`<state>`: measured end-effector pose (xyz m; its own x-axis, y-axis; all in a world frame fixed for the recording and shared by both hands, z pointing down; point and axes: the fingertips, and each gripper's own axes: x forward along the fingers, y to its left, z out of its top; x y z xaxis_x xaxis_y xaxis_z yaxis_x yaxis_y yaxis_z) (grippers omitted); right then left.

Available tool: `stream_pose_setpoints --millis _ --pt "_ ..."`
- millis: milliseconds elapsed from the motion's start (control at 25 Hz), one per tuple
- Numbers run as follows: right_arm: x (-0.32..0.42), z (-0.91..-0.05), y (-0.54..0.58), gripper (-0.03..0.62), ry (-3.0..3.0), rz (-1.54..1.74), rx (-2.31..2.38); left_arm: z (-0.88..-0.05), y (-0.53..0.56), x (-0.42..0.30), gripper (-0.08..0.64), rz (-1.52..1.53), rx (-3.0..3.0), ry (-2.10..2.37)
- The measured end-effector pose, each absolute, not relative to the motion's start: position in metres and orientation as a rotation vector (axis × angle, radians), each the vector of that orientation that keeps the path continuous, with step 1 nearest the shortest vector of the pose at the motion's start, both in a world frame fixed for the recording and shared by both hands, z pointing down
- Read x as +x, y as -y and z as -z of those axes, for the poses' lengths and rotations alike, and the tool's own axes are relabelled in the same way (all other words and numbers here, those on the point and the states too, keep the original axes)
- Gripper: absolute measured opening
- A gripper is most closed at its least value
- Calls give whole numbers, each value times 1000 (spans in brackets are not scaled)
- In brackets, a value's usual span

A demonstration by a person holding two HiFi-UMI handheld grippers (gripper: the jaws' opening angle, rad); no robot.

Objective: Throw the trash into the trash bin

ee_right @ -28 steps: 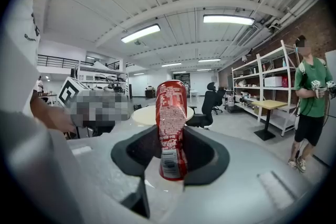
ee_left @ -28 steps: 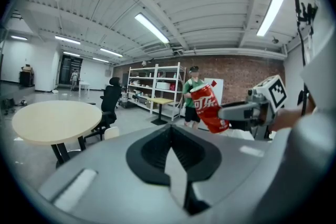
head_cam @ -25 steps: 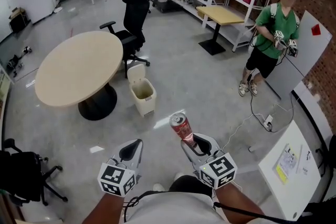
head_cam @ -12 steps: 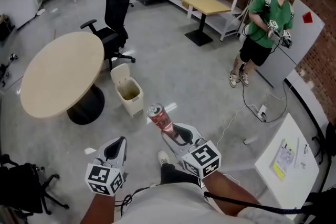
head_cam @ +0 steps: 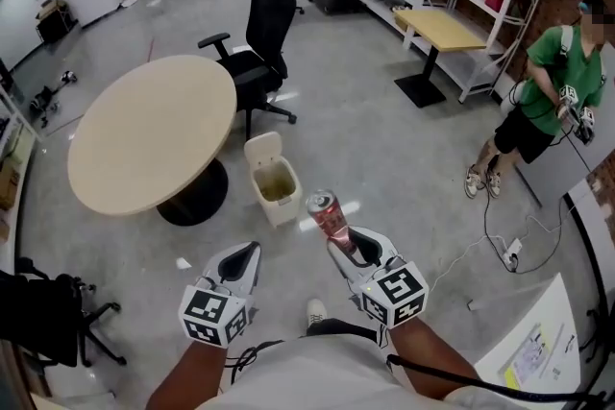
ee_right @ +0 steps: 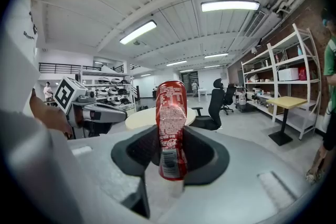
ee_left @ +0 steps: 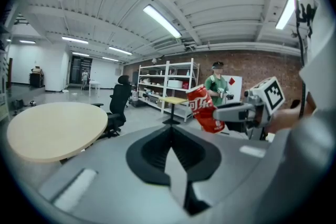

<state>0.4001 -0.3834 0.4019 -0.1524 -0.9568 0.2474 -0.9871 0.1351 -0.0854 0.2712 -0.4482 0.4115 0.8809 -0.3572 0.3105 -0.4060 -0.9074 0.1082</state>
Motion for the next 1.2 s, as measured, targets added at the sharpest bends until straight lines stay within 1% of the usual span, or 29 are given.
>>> stream_pose_setpoints --millis 240,480,720,1200 --pt "442 -405 417 141 2290 -331 1931 -412 479 300 8 -446 2856 674" --pt "467 -419 432 141 2290 -367 1917 -415 480 319 8 -512 2876 669" --pt "480 -435 442 141 2287 -442 1916 -415 488 326 8 -552 2878 666" --pt "485 -488 480 141 2242 -583 1882 -464 538 334 8 -668 2791 618"
